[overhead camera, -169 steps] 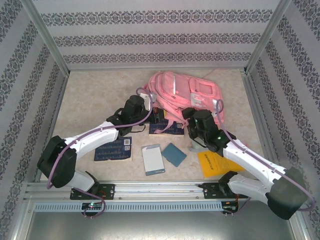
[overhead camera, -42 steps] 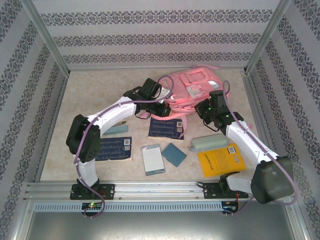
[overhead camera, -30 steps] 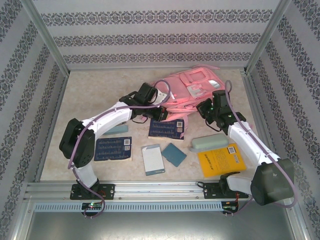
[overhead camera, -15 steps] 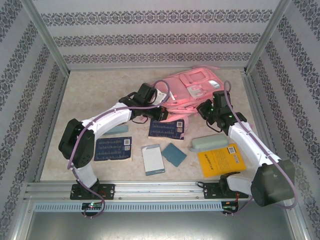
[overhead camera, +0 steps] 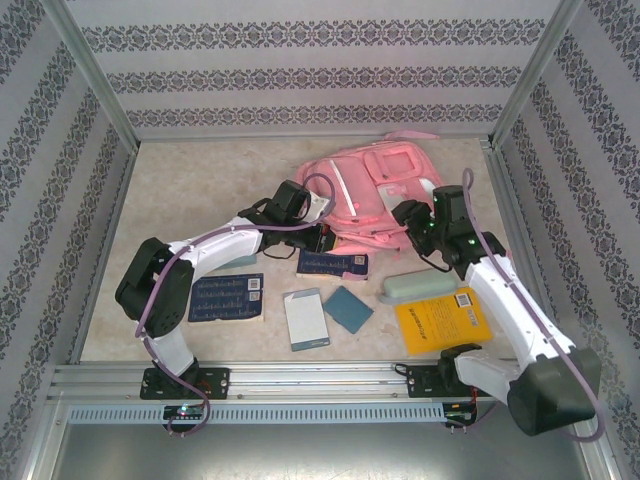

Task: Pack the student bag

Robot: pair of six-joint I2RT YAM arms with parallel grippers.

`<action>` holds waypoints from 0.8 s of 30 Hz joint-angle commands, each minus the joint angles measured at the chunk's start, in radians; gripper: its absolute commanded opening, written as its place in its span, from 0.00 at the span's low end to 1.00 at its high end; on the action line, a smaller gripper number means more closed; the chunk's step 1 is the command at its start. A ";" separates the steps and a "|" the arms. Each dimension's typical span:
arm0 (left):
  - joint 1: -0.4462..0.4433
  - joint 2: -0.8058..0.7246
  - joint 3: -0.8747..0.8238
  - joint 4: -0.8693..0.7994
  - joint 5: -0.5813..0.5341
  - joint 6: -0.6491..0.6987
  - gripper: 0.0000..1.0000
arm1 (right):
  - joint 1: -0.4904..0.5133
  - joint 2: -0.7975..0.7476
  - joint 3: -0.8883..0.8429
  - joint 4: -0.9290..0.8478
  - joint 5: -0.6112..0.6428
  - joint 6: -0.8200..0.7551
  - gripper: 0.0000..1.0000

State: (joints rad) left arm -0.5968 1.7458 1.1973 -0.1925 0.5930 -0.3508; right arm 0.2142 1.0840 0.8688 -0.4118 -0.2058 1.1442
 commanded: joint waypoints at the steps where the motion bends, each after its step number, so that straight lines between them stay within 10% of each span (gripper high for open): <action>1: -0.015 -0.027 -0.004 0.069 0.036 -0.039 0.00 | 0.028 -0.035 -0.092 0.055 -0.056 0.185 0.63; 15: -0.037 -0.029 -0.001 0.036 0.033 -0.024 0.00 | 0.186 0.038 -0.321 0.430 0.065 0.488 0.79; 24: -0.038 -0.025 -0.019 0.060 0.046 -0.054 0.00 | 0.167 0.165 -0.311 0.567 0.157 0.453 0.47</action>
State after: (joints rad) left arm -0.6220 1.7458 1.1893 -0.1707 0.6018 -0.3832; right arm 0.3946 1.2098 0.5522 0.0593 -0.0940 1.6035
